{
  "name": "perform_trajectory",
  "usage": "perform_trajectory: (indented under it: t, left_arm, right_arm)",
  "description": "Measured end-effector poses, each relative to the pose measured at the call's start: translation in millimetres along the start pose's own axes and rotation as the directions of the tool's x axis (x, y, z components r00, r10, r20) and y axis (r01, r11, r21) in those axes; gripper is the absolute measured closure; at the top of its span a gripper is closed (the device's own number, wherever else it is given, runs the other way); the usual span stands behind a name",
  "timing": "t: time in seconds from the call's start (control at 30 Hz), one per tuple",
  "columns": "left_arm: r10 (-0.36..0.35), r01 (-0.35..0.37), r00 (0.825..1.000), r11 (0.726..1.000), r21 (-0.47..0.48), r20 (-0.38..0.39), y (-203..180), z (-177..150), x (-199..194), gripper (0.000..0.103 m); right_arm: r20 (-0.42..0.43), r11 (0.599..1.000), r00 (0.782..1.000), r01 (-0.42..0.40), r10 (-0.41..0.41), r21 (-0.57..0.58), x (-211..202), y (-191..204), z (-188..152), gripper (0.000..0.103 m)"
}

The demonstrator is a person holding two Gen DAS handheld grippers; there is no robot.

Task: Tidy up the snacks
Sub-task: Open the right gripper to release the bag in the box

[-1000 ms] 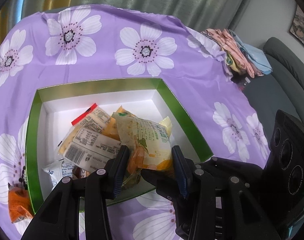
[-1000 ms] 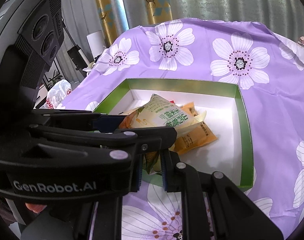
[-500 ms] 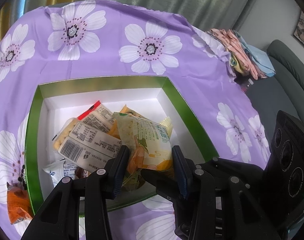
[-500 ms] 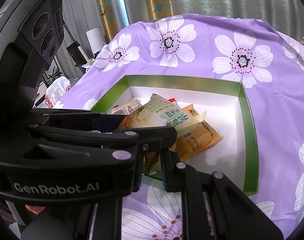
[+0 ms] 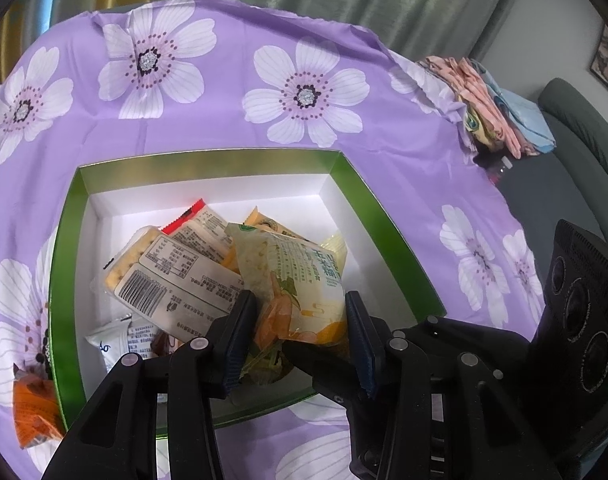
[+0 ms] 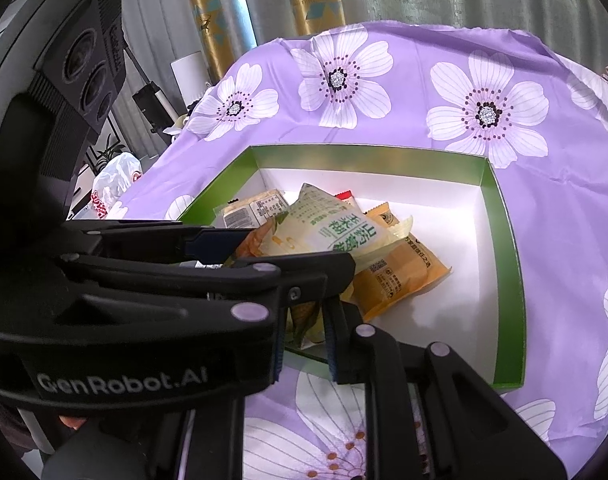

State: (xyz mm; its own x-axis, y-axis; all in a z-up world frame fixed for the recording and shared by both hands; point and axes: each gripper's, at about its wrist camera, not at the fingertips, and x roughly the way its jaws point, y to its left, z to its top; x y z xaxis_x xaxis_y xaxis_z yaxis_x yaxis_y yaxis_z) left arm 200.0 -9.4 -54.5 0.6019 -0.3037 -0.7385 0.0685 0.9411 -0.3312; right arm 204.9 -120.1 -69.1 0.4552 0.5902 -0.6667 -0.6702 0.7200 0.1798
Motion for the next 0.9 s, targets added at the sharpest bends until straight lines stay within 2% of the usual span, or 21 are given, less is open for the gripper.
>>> perform_trajectory:
  t: [0.17,0.33,0.4,0.8,0.9]
  left_arm:
    - [0.005,-0.005,1.000,1.000,-0.003,0.003,0,0,0,0.055]
    - [0.014,-0.014,1.000,1.000,-0.023,0.003,6,-3,-2,0.040]
    - [0.026,-0.026,1.000,0.999,-0.026,0.003,9,-4,-3,0.037]
    - [0.039,-0.038,0.999,0.999,-0.032,0.025,10,-7,-24,0.033]
    - [0.045,-0.043,0.998,0.999,-0.033,0.037,8,-9,-32,0.020]
  right_arm:
    - [0.000,1.000,1.000,-0.002,0.002,0.014,0,0,-1,0.083]
    - [-0.002,1.000,1.000,0.014,-0.014,0.019,-1,1,0,0.082]
    - [-0.003,1.000,1.000,0.023,-0.023,0.021,-1,1,0,0.076]
    - [0.024,0.999,0.999,0.046,-0.047,0.012,-15,9,2,0.065]
    - [0.037,0.998,0.998,0.054,-0.055,0.017,-22,10,2,0.057]
